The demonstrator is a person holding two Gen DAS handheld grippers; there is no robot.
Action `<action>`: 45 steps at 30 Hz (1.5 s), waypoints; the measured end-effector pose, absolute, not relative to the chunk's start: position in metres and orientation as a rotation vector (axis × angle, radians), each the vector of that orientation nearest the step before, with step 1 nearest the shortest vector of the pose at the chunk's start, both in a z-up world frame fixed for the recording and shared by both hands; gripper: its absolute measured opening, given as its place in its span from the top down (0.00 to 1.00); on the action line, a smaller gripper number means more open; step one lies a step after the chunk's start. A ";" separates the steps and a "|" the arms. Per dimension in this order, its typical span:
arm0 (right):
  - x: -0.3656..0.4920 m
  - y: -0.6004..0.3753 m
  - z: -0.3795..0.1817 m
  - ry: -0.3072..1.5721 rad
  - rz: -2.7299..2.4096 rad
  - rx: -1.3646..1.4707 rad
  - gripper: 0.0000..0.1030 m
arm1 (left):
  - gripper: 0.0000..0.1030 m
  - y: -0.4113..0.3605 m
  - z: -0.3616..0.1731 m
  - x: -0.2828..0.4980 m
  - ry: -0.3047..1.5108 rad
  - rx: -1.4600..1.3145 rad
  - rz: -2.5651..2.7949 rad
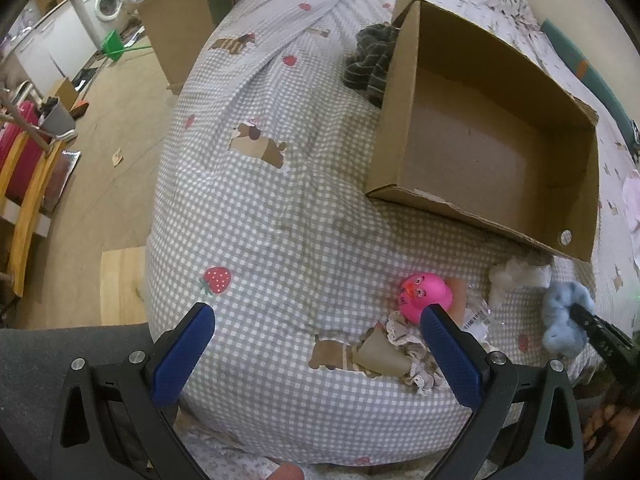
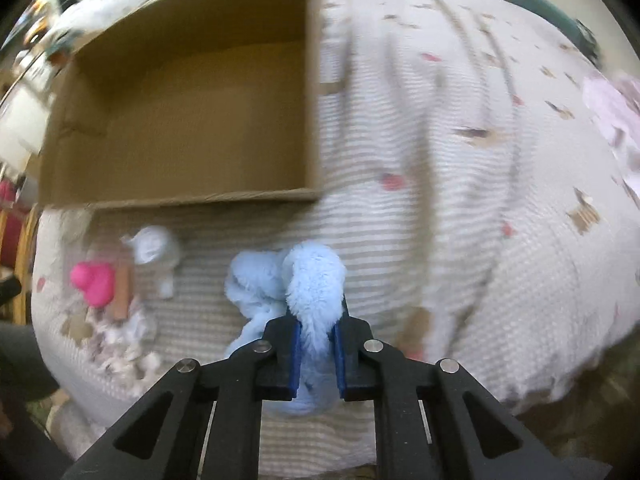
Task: Organize soft objects
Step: 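Grasp a small beige paper scrap with the left gripper while the right lifts the scrunchie, then carry the paper scrap and the scrunchie over the cardboard box with both grippers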
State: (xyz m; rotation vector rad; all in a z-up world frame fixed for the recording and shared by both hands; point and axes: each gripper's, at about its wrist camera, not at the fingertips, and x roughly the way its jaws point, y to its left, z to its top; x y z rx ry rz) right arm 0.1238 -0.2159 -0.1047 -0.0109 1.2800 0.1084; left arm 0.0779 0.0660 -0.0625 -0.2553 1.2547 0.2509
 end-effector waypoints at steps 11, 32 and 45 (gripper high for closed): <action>0.110 -0.218 -0.059 1.133 0.352 0.266 0.88 | 0.11 0.061 -0.076 0.080 1.307 -0.272 0.171; 0.099 -0.223 -0.058 1.129 0.387 0.286 0.88 | 0.91 0.041 -0.137 0.090 1.504 -0.340 0.073; 0.088 -0.240 -0.022 1.071 0.375 0.288 0.88 | 0.91 0.057 -0.044 0.080 1.209 -0.232 0.148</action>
